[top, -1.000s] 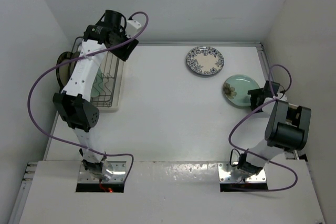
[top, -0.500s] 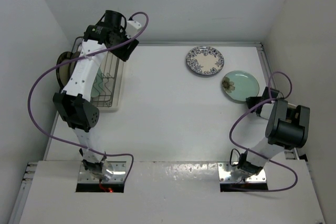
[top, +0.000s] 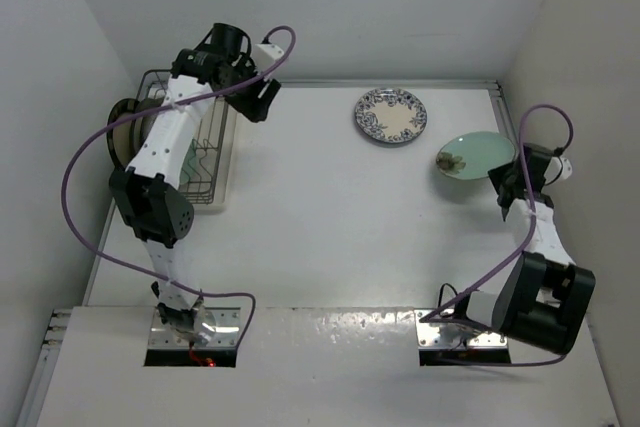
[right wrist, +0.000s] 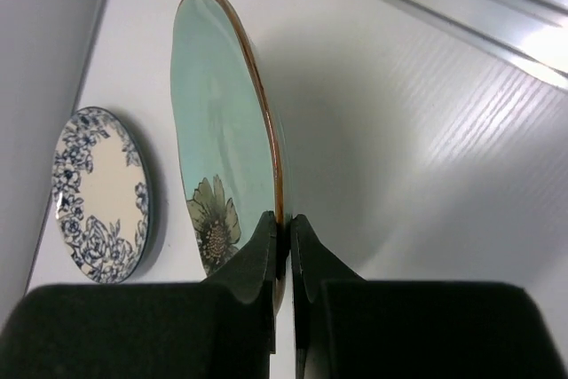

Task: Load the plates into the dish rack

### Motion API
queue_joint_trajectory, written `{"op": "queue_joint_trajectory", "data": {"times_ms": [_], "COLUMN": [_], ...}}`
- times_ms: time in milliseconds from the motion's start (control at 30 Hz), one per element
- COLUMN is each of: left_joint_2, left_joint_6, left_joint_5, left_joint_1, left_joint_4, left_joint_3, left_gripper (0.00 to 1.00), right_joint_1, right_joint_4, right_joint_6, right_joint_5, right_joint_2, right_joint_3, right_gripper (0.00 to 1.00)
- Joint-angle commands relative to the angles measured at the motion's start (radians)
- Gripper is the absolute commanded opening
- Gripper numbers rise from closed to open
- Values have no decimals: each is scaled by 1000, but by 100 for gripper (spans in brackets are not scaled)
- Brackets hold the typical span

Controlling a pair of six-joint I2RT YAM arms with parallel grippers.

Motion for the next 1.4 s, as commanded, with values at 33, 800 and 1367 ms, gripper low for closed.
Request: {"op": "queue_joint_trajectory", "data": {"times_ms": [33, 800, 1367], "left_joint_2": [50, 296, 296], "left_joint_6": [-1, -172, -148], "left_joint_5": [210, 850, 994], "left_joint_1": [-37, -69, -41], "left_joint_4": [26, 281, 281], "left_joint_3": [1, 11, -91], "left_gripper": [68, 87, 24], "right_joint_1": [22, 597, 641], "right_joint_4": [75, 293, 414], "right_joint_6": [-123, -250, -197], "right_joint_5": [-13, -411, -423], "right_joint_2": [-105, 24, 69], "right_joint_3": [122, 313, 281], "right_gripper": [0, 0, 0]}}
